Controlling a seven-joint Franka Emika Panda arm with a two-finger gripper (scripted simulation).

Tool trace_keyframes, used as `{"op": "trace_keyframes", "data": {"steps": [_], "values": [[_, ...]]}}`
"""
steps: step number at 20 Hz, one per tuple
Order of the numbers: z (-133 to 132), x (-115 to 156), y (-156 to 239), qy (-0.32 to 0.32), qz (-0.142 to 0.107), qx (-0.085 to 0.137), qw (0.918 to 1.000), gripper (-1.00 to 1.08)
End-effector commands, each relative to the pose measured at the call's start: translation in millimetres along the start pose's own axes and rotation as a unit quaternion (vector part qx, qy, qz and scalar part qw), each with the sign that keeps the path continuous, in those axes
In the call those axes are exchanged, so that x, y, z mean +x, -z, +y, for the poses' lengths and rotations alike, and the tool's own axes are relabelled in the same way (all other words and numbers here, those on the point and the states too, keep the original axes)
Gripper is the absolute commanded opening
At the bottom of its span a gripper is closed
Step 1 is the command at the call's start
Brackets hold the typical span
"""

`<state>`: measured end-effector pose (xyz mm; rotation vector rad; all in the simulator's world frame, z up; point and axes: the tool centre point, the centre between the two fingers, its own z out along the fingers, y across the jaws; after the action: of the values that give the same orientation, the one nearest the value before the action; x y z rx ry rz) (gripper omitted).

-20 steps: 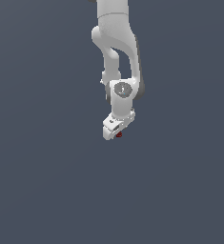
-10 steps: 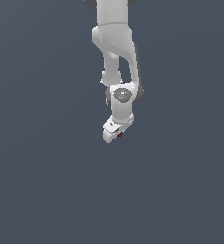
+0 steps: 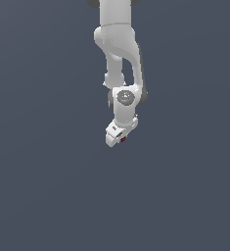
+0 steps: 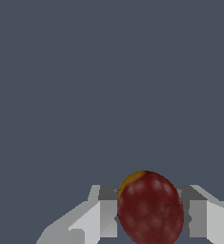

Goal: Pick up the object and move it to a goal position.

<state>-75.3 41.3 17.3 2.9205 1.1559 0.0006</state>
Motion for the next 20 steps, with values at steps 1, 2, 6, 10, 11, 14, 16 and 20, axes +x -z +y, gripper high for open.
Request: {"op": "trace_keyframes", "data": {"steps": [1,2,6,10,11,14,16,20], "values": [[0.2,0.5,0.7,0.000,0.000,0.000,1.0000,-1.00],[0.8,1.0,1.8,0.000,0.000,0.000,1.0000,-1.00],[5.3,5.2,10.0,0.000,0.000,0.000,1.0000,-1.00],[13.3,12.7,24.7,0.000,0.000,0.000,1.0000,-1.00],[15.9,15.0,29.4,0.000,0.000,0.000,1.0000,-1.00],[24.9,23.5,46.0,0.000,0.000,0.001,1.0000,-1.00],[31.9,30.1,58.7,0.000,0.000,0.001,1.0000,-1.00],[47.7,44.9,87.3,0.001,0.001,0.001,1.0000,-1.00]]}}
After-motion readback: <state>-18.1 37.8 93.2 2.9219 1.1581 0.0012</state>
